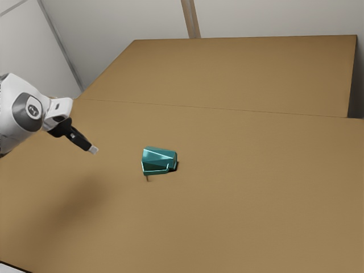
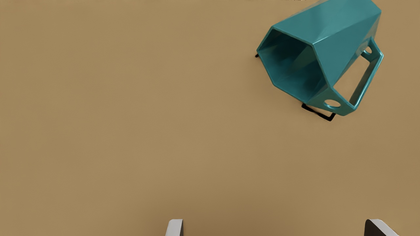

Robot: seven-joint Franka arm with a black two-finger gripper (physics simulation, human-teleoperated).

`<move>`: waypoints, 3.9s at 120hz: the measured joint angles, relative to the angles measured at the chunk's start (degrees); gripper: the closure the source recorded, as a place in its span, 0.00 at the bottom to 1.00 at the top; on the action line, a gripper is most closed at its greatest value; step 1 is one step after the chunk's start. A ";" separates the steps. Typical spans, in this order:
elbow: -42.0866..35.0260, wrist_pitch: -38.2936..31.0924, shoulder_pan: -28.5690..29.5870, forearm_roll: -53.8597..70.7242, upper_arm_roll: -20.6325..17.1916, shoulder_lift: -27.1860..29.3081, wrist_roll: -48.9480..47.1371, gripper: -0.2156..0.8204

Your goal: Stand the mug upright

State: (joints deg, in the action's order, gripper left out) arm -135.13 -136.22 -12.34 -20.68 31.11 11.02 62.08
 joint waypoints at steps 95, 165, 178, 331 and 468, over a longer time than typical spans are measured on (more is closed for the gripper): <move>-6.95 -16.51 -0.53 -40.75 0.00 -6.57 43.35 0.21; -6.57 -13.71 -6.53 -67.21 0.55 -10.47 54.02 0.21; -6.57 -12.62 -7.10 -68.97 0.72 -10.63 55.39 0.21; -2.61 -3.09 -14.65 -80.47 4.66 -18.61 61.75 0.23; 0.84 -2.37 -18.38 -83.99 4.66 -21.46 62.60 0.60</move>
State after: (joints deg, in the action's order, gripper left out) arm -134.29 -138.59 -30.72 -104.67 35.77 -10.44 124.68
